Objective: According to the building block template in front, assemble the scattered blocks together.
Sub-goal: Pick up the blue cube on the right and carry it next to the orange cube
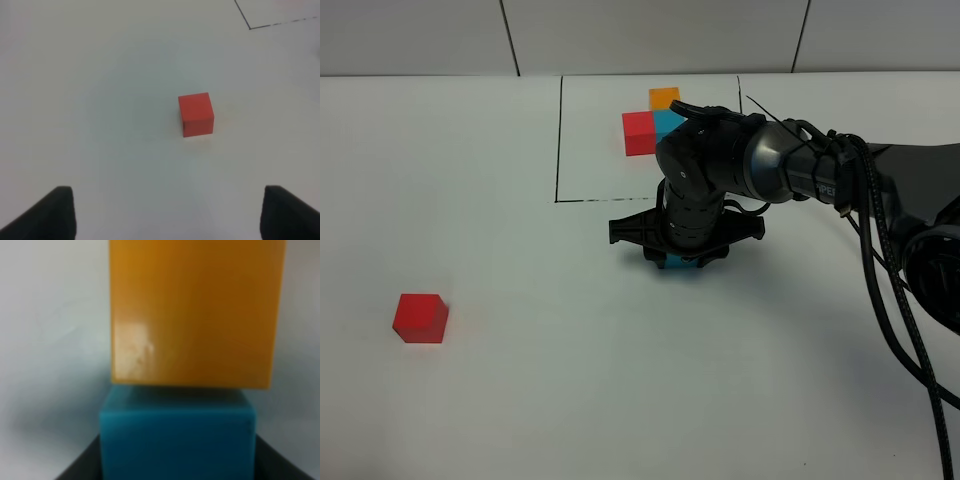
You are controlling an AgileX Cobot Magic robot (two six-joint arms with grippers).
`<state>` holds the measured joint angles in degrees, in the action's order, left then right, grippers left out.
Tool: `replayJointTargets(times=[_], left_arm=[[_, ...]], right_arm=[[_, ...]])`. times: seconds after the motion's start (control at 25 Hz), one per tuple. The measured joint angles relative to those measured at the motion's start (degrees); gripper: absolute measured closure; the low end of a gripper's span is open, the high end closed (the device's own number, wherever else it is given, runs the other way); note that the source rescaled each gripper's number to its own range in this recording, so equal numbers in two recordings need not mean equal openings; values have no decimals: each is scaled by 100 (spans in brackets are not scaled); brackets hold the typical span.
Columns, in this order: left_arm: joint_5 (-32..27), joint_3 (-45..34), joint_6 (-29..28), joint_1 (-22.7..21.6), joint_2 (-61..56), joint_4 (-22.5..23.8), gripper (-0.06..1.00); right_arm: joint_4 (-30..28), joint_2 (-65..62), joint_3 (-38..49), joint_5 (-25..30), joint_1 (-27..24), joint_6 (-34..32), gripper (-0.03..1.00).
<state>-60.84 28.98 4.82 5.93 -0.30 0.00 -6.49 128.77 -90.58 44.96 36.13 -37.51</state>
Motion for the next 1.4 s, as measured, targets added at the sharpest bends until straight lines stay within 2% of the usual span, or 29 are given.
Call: replayJointTargets(times=[1.4], left_arm=[[0,0,0,0,0,0,24]], right_arm=[[-246,25,0,-66,11,-122,96]])
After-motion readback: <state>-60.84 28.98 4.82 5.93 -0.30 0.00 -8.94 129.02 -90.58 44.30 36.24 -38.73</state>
